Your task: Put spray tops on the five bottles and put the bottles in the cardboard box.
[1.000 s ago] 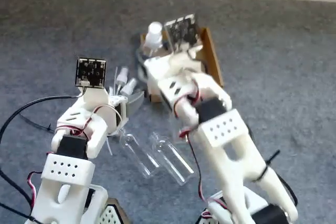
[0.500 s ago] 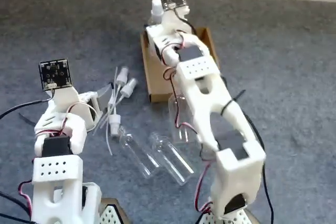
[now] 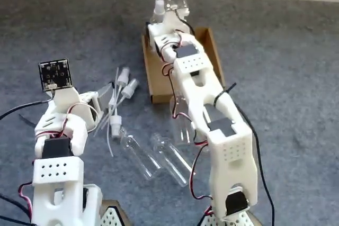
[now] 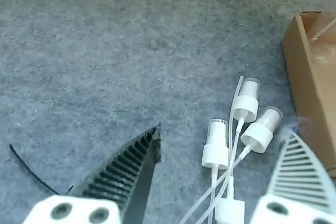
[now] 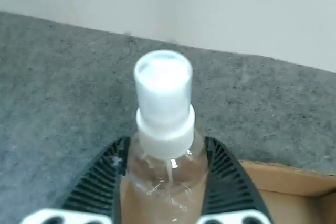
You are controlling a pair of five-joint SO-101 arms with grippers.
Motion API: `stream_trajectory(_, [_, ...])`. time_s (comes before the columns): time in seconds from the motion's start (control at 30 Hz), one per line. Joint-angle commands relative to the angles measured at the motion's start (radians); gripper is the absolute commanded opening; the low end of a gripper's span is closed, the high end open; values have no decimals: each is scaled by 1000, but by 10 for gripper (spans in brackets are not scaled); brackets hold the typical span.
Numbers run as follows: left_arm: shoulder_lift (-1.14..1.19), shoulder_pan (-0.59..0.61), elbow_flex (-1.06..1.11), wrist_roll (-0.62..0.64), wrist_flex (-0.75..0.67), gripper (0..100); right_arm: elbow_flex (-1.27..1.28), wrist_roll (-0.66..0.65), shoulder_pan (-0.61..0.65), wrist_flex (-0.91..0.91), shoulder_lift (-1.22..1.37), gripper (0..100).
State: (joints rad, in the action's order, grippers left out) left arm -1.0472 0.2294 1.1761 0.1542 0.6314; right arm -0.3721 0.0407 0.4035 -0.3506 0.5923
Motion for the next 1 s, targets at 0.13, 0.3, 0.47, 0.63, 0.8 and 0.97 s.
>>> stream_trajectory(0.13, [-7,10,-5,5,-31,319,-65,8,-13,25,-15,6])
stream_trajectory(0.3, [-7,10,-5,5,-29,319,-64,-103,-1,22,-13,52])
stream_trajectory(0.47, [-7,10,-5,5,-29,319,-25,-126,22,-1,-16,161])
stream_trajectory(0.63, [-7,10,-5,5,-29,319,-24,-126,25,1,-16,179])
stream_trajectory(0.8, [-7,10,-5,5,-29,319,-24,-126,31,-2,-16,181])
stream_trajectory(0.97, [-7,12,-5,5,-29,319,-24,-126,51,-30,-16,181])
